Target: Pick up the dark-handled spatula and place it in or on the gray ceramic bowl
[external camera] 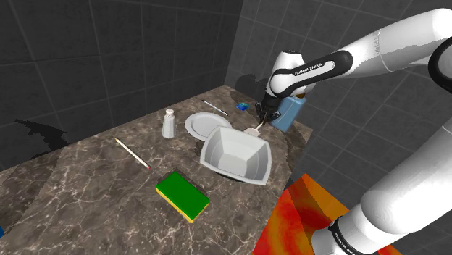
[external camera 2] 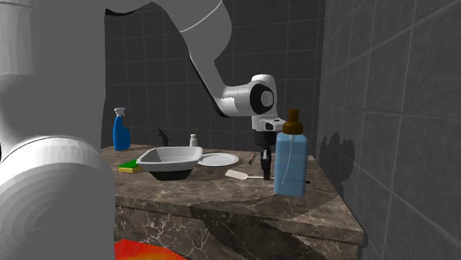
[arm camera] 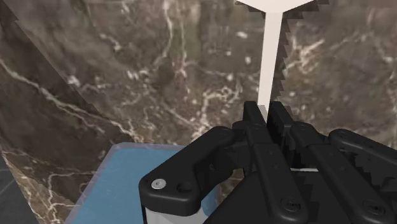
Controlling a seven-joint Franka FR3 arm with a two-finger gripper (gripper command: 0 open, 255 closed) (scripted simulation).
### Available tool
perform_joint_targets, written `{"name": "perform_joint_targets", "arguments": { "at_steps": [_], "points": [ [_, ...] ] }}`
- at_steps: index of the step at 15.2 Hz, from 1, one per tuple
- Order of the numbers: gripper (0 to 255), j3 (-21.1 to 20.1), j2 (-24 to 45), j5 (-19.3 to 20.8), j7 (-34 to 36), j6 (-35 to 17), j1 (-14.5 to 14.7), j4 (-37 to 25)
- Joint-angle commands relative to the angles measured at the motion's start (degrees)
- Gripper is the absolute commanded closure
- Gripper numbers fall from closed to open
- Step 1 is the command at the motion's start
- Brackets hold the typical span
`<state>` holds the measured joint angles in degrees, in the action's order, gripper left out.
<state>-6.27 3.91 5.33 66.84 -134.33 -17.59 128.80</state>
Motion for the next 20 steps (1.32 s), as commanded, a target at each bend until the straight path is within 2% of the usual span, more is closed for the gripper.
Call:
{"name": "perform_joint_targets", "arguments": {
  "at_steps": [1, 20],
  "points": [
    [255, 0.0, 0.0, 0.0, 0.0, 0.0, 0.0, 0.0],
    [255, -0.1, -7.1, -1.8, -1.8, 14.2, 0.0, -7.2]
  ]
}}
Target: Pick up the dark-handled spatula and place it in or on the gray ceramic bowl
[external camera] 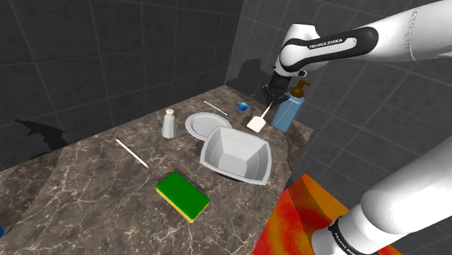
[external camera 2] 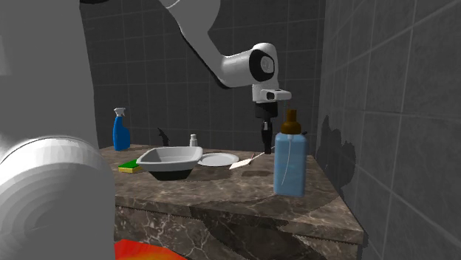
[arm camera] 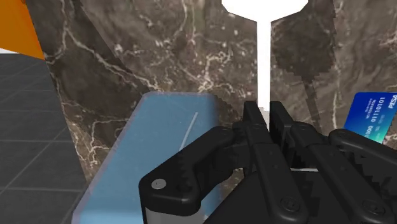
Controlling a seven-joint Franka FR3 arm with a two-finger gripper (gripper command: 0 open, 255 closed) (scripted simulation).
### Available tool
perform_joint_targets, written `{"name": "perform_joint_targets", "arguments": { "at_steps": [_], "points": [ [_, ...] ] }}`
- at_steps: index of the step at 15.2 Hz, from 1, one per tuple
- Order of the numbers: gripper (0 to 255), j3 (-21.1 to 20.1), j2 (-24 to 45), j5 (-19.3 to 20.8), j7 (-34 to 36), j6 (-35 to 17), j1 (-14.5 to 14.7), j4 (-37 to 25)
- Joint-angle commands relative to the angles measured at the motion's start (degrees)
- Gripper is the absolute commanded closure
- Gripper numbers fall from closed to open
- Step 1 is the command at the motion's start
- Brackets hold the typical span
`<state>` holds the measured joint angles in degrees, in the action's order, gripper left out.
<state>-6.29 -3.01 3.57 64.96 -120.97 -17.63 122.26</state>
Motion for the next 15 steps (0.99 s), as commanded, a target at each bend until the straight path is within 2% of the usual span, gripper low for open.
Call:
{"name": "perform_joint_targets", "arguments": {
  "at_steps": [1, 11, 15],
  "points": [
    [255, -0.1, -0.5, -0.1, 0.0, 1.6, 0.1, -1.2],
    [255, 0.0, -2.3, -0.5, -0.6, 8.8, 0.1, -6.5],
    [255, -2.5, -7.3, -1.5, 3.6, 9.0, 2.2, -1.6]
  ]
}}
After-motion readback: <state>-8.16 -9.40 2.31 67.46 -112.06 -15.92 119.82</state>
